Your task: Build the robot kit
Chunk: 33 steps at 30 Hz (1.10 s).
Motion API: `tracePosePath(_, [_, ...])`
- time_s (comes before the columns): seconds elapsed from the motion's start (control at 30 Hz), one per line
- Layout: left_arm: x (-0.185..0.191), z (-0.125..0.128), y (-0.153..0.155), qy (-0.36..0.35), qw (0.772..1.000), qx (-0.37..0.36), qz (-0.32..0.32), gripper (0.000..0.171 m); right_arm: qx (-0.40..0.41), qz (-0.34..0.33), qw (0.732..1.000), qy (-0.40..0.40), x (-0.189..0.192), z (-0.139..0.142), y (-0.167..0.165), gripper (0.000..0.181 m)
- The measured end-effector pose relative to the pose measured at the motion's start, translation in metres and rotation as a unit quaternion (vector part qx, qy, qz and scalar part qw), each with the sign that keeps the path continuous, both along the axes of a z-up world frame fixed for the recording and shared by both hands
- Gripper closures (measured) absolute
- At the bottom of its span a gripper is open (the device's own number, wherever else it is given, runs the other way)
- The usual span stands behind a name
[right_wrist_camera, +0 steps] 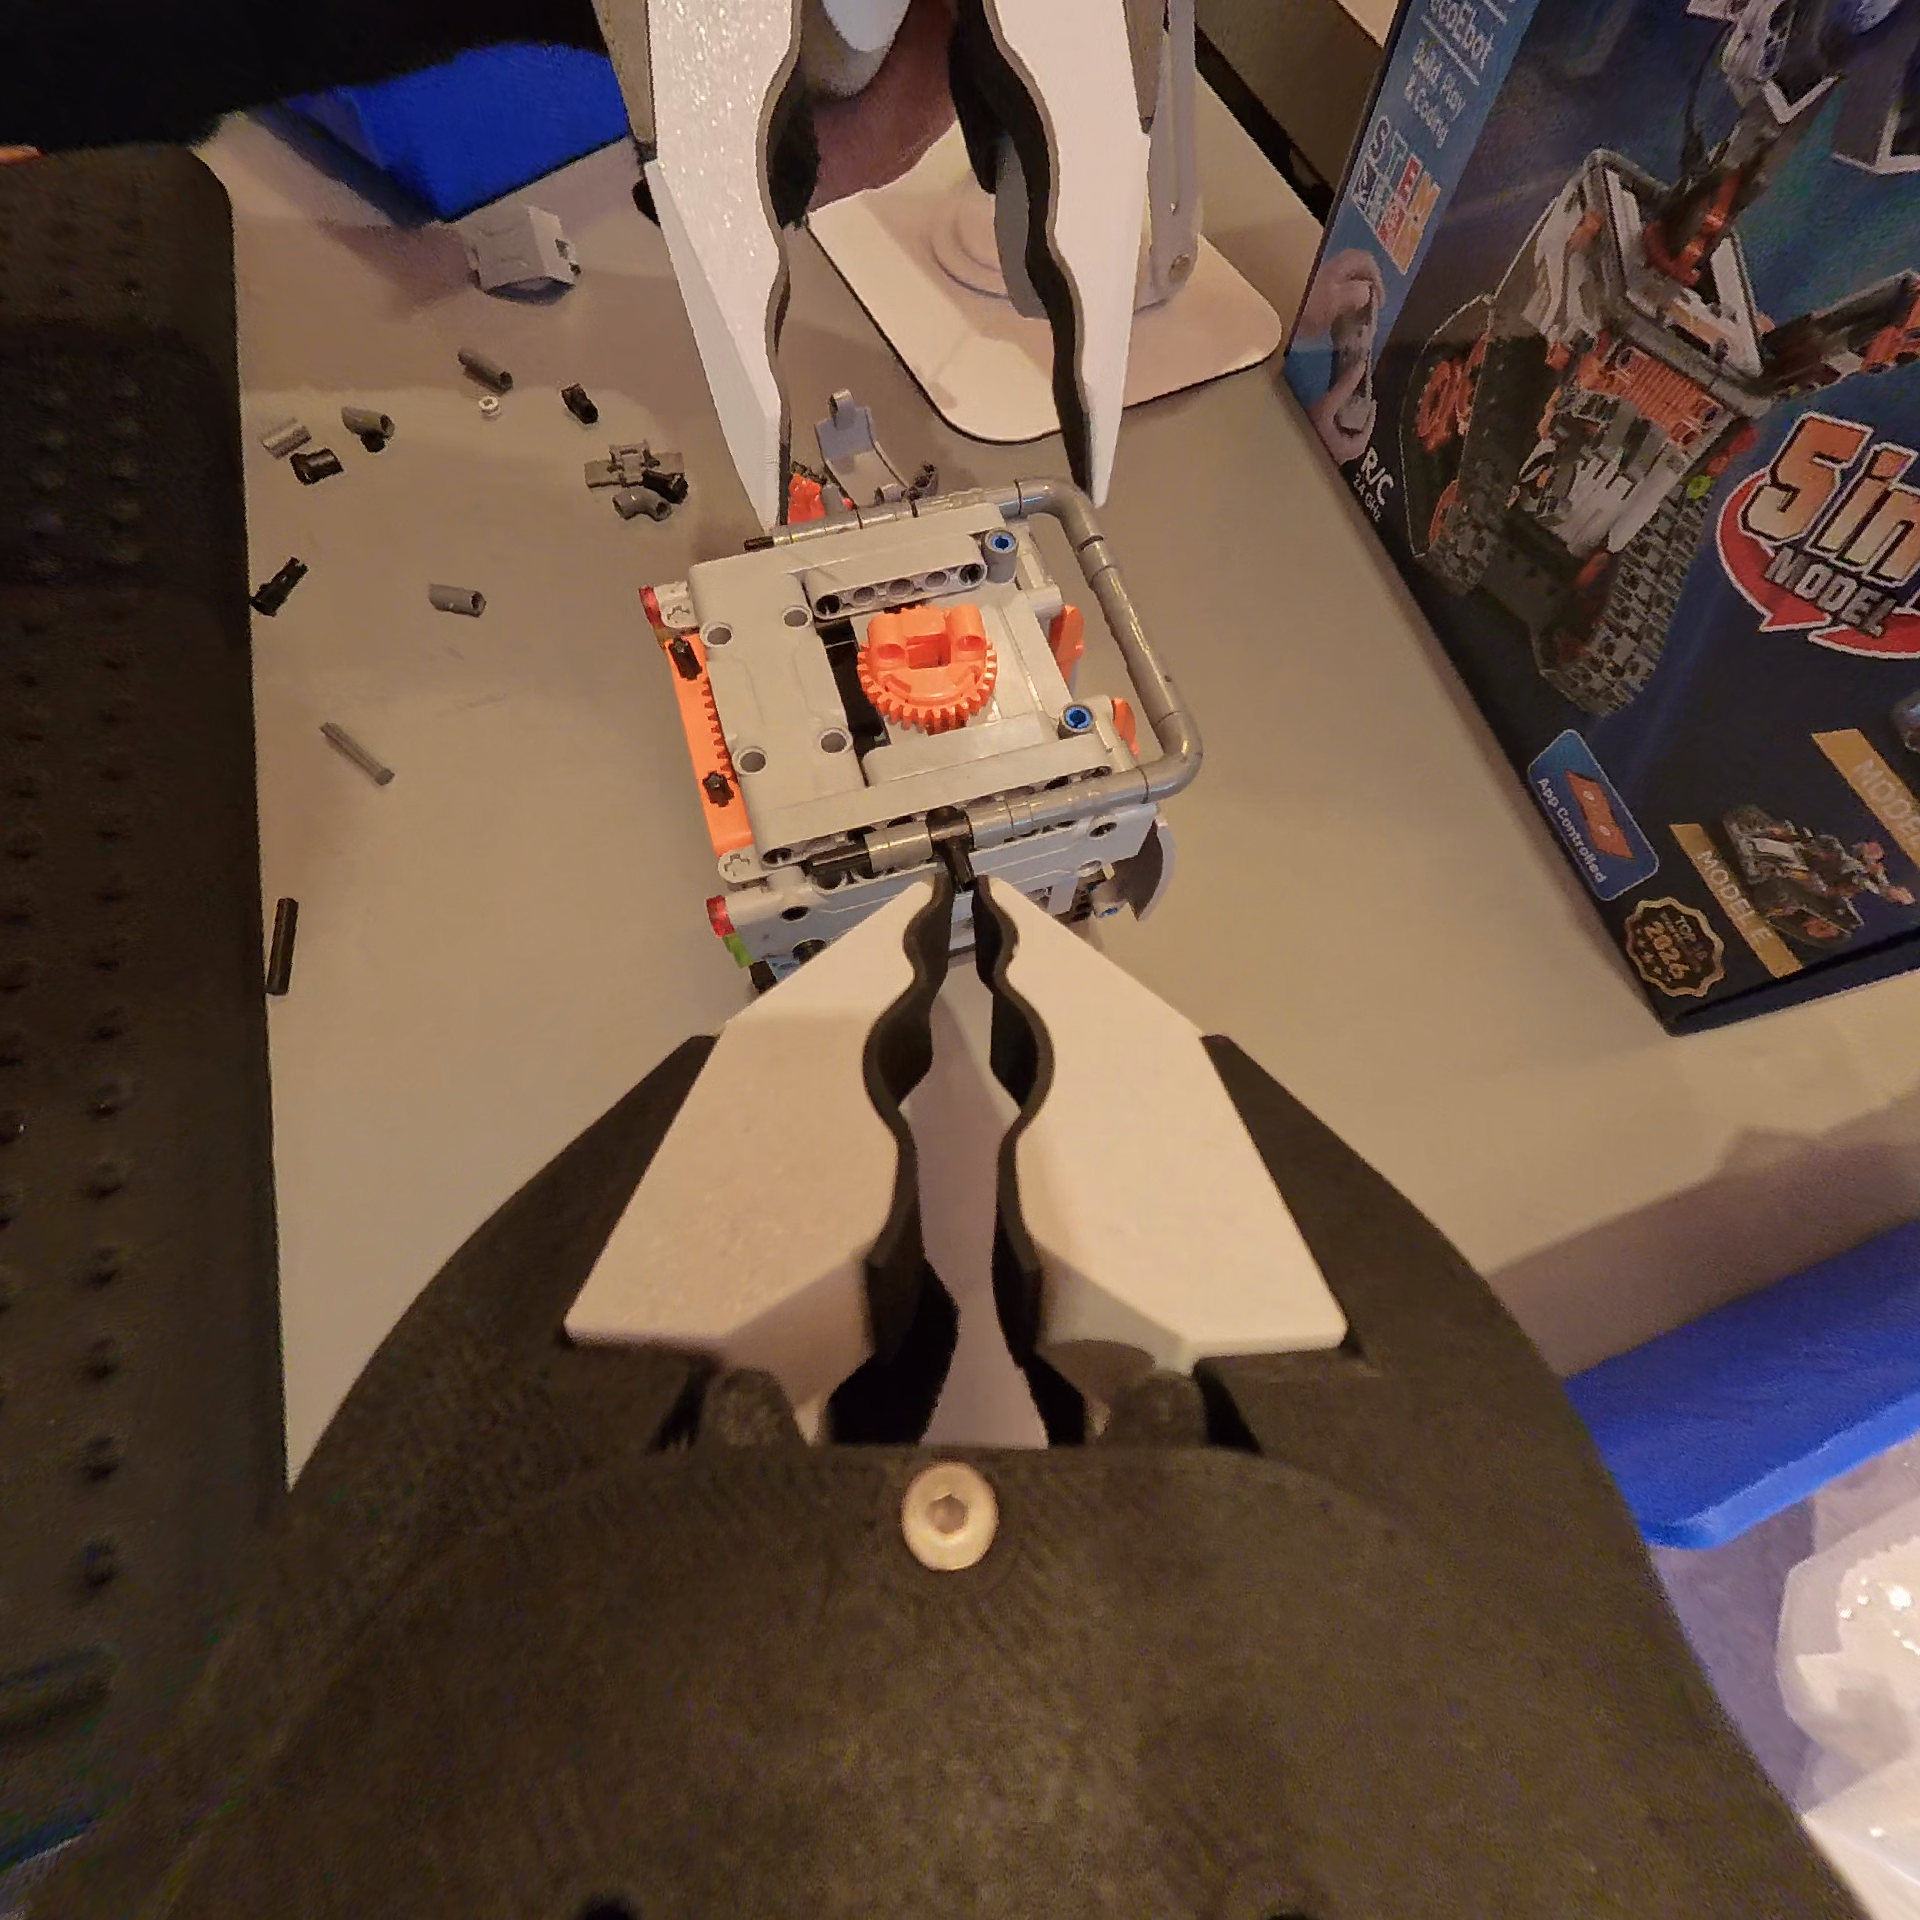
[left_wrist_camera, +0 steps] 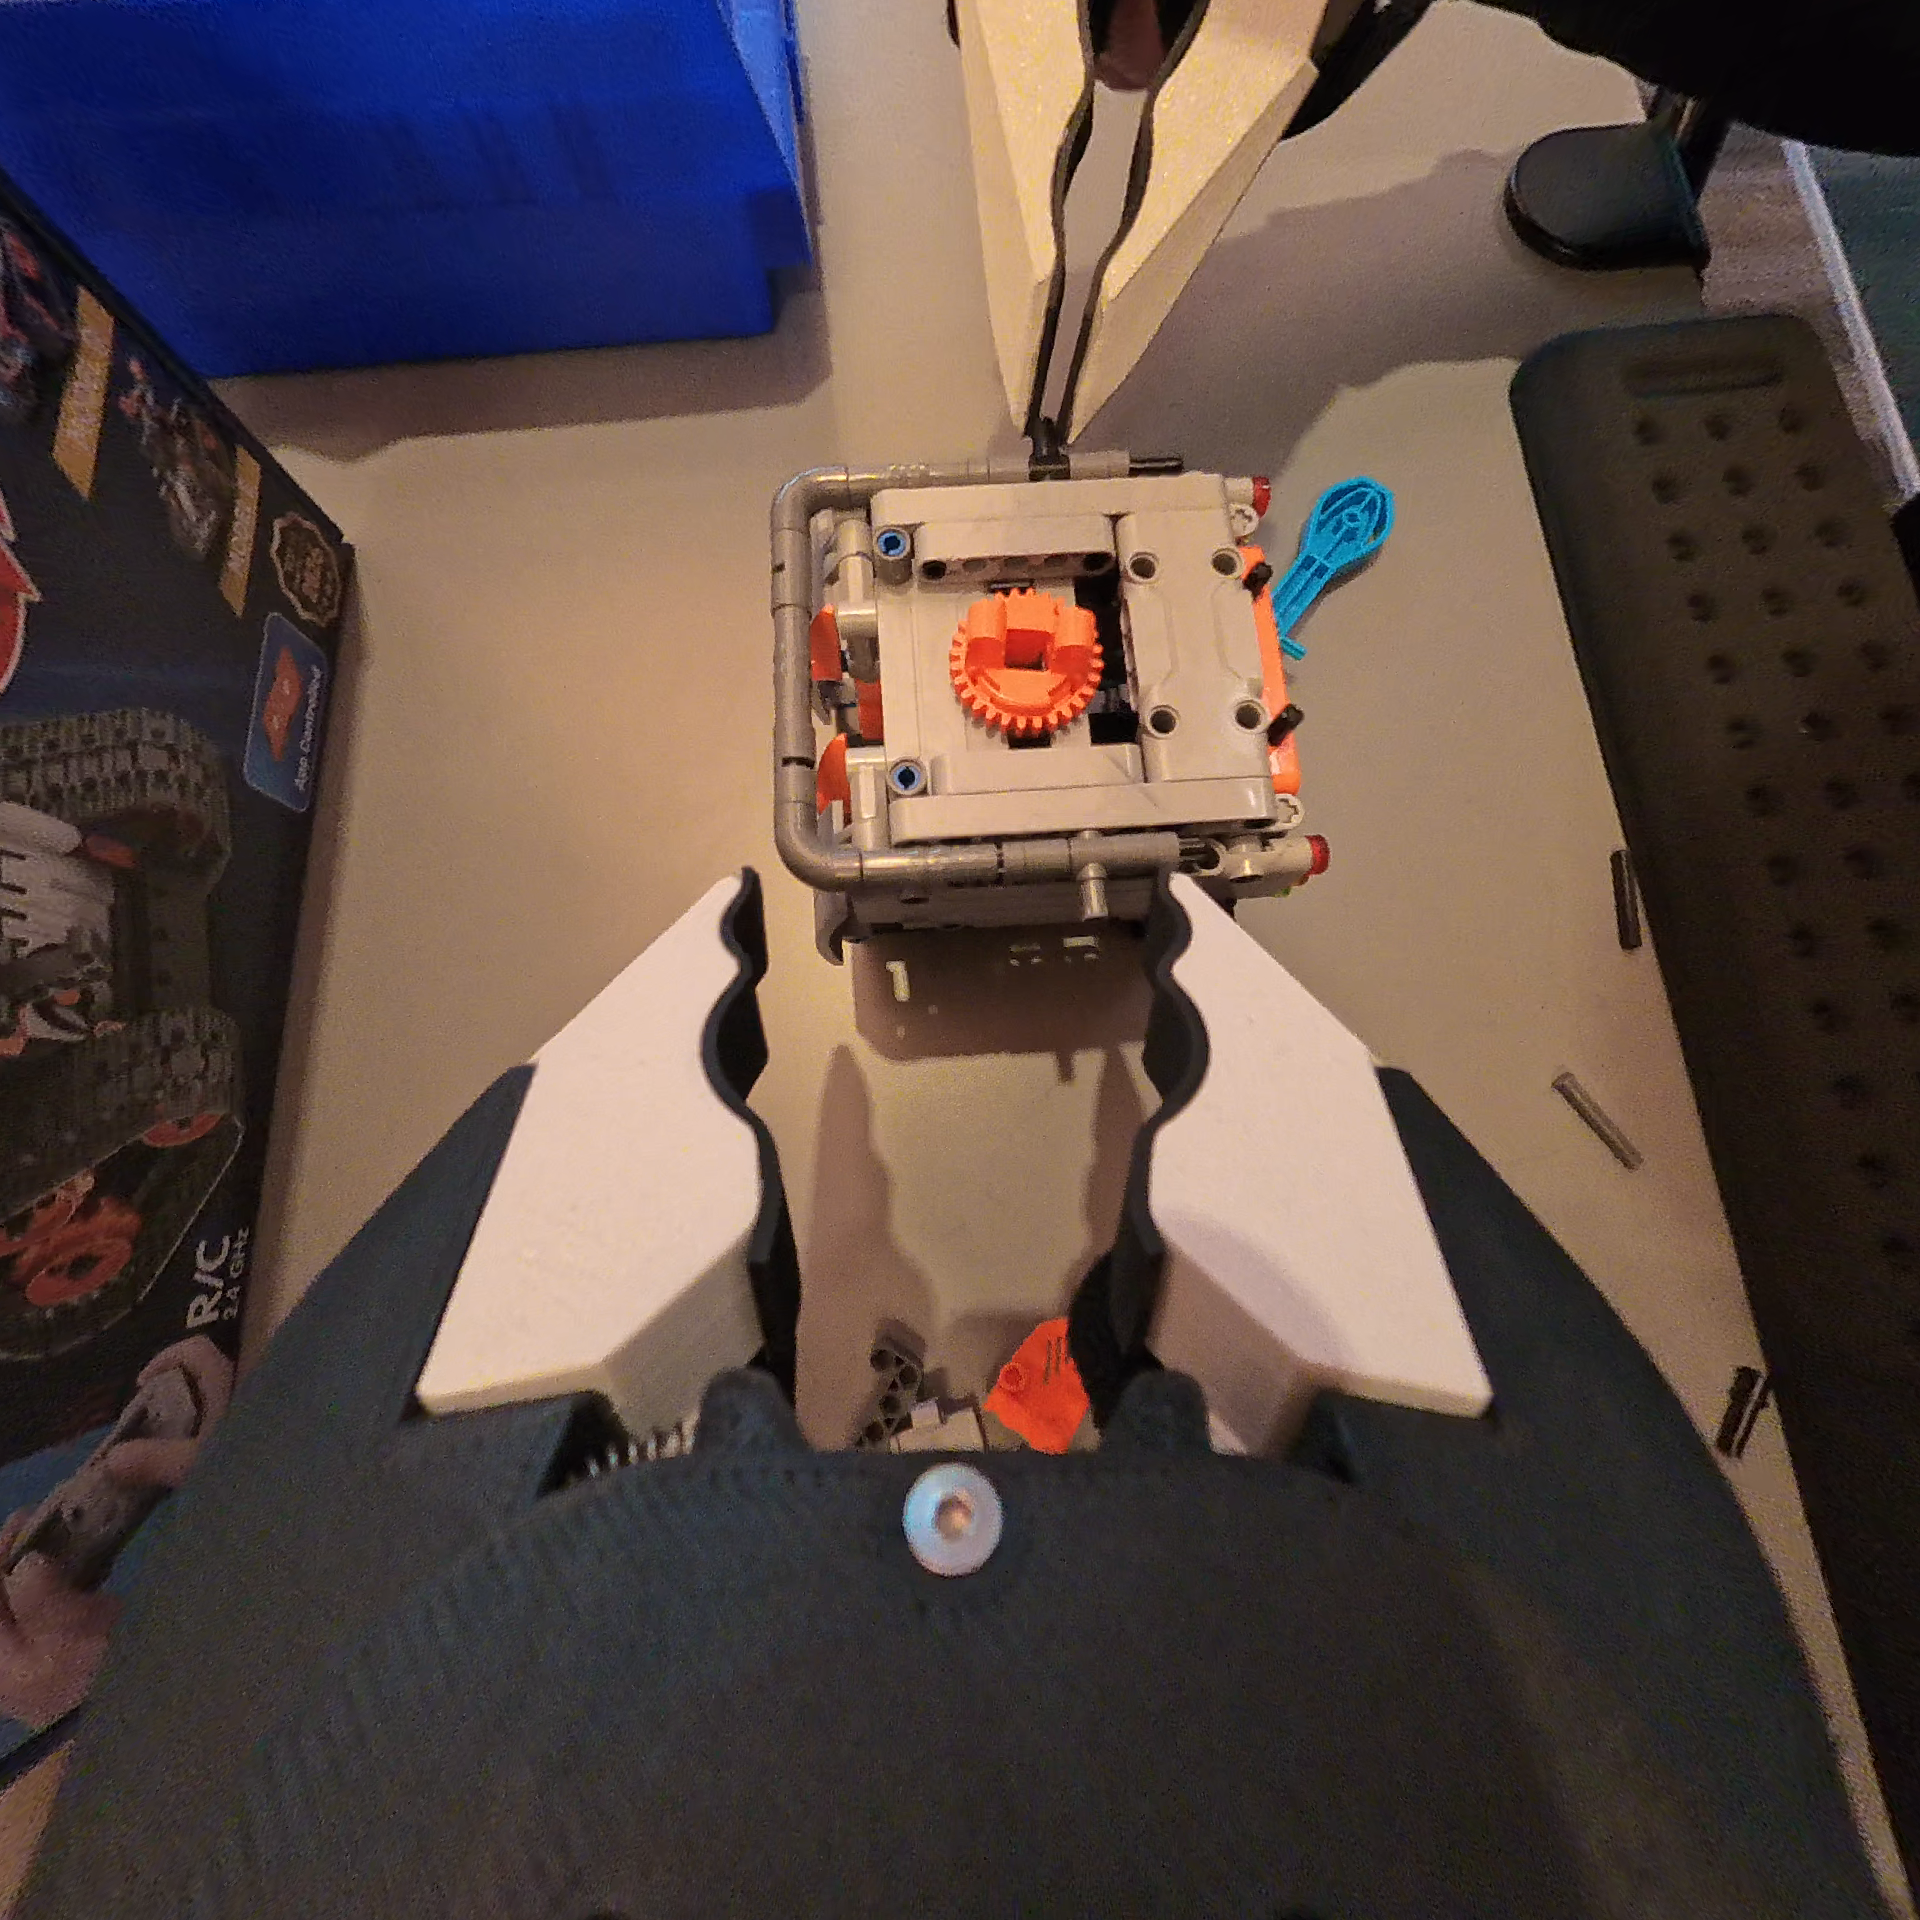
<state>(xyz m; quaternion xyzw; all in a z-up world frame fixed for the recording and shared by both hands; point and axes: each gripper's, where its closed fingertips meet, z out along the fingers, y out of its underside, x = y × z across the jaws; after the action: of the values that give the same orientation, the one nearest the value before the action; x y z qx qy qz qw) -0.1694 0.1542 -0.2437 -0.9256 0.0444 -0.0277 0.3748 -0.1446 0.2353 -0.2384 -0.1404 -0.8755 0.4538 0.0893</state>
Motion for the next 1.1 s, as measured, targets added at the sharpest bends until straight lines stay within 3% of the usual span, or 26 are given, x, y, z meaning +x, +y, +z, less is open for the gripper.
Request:
tracePosePath(0.57, [0.003,-0.003,-0.001,-0.024,1.0,0.015,-0.005,0.106,0.018,0.002,1.0,-0.004,-0.001,-0.002,-0.002,0.181])
tracePosePath(0.77, [0.005,-0.001,-0.01,-0.024,0.999,0.018,0.018,0.121,0.003,-0.027,1.0,-0.011,-0.002,-0.001,-0.007,0.179])
tracePosePath(0.87, [0.007,-0.005,-0.016,-0.022,0.999,0.015,0.04,0.125,0.0,-0.06,0.997,-0.038,-0.003,-0.004,-0.002,0.168])
tracePosePath(1.1, [0.028,-0.007,-0.01,-0.052,0.993,0.048,0.095,0.129,-0.016,-0.083,0.993,-0.077,0.007,-0.012,-0.004,0.175])
